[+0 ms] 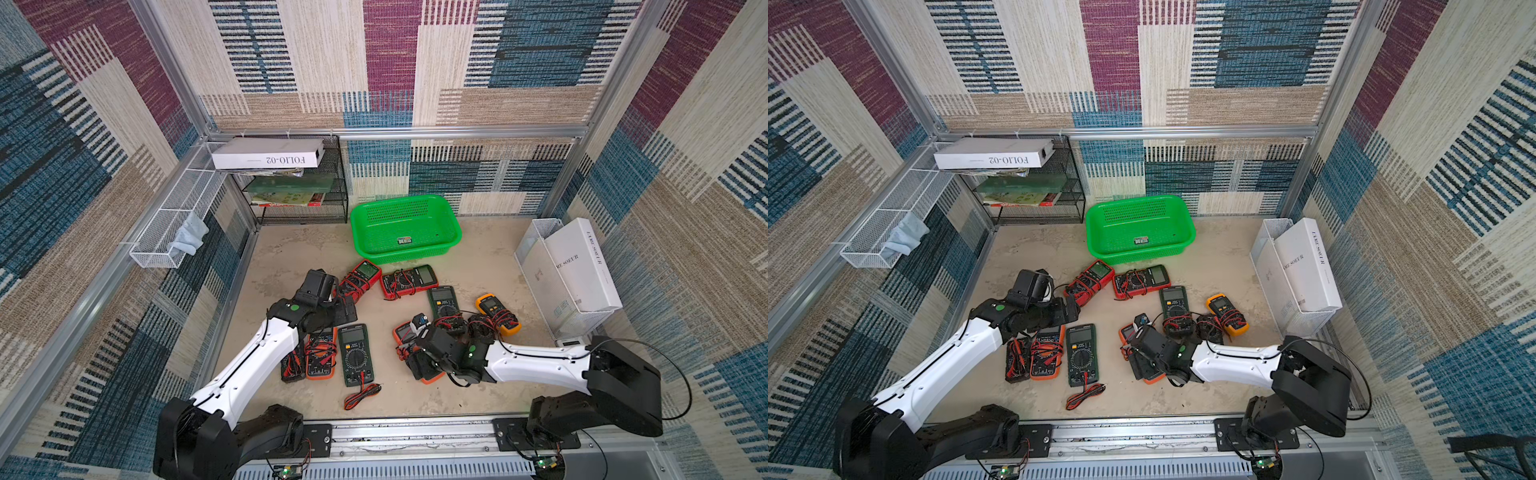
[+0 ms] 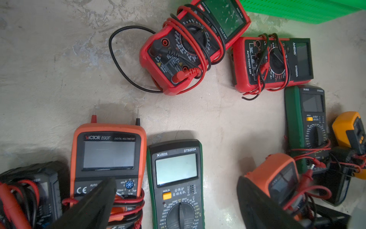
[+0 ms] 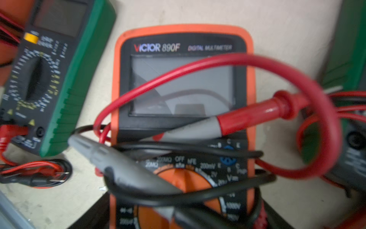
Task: Put the multimeter into the basket
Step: Pick up the multimeter from the center of the board, then place the multimeter in the basket.
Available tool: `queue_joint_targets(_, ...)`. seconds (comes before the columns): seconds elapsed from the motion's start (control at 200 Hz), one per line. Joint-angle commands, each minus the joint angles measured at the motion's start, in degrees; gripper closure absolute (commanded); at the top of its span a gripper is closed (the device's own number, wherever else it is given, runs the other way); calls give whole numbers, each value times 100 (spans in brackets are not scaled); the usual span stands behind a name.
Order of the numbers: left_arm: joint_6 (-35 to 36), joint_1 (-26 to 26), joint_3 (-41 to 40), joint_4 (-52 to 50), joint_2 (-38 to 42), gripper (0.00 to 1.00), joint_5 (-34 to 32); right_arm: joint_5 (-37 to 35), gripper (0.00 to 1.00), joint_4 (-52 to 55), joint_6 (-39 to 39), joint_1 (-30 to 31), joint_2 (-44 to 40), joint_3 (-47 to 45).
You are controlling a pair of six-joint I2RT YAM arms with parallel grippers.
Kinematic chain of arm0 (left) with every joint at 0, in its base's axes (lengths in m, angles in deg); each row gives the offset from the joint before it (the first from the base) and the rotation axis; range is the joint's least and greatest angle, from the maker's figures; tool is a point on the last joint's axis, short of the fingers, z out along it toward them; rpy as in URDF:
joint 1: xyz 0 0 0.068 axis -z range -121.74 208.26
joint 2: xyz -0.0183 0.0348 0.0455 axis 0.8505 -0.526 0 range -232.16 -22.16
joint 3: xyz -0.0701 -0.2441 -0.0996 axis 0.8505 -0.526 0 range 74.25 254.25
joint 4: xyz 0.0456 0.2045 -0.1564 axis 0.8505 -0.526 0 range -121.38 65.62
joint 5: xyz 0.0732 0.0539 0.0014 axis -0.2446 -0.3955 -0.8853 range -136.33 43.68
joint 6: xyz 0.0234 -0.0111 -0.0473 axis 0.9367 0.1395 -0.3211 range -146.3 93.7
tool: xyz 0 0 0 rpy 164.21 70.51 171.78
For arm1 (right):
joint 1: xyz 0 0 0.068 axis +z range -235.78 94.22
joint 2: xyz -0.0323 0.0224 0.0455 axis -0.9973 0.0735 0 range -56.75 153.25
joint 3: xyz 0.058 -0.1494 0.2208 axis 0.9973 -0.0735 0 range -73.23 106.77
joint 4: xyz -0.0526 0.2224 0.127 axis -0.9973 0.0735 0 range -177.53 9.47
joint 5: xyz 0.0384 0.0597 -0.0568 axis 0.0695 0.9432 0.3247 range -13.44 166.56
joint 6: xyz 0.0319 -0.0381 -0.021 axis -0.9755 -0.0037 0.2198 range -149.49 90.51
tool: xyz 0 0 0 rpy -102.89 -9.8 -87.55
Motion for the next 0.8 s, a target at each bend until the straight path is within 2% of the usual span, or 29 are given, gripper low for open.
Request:
queue_joint_targets(0.0,93,25,90,-32,-39,0,-49,-157,36,23,45,-152,-328,137)
queue_joint_targets(0.045,115,44,111,-41,-54,0,-85,-140,36,58,114,-212,-462,203)
queue_joint_targets(0.155,109,91,160,-40,-55,0,-129,-66,36,139,364,-800,-690,499)
queue_joint_targets(0.351,191,233,334,-33,-133,0,-323,241,35,134,781,-1714,-683,1152)
queue_joint_targets(0.476,210,306,492,-33,-224,0,-328,439,35,121,960,-2182,-423,1663)
queue_joint_targets(0.796,335,547,856,-77,-467,0,-439,553,34,40,1252,-2869,390,2795)
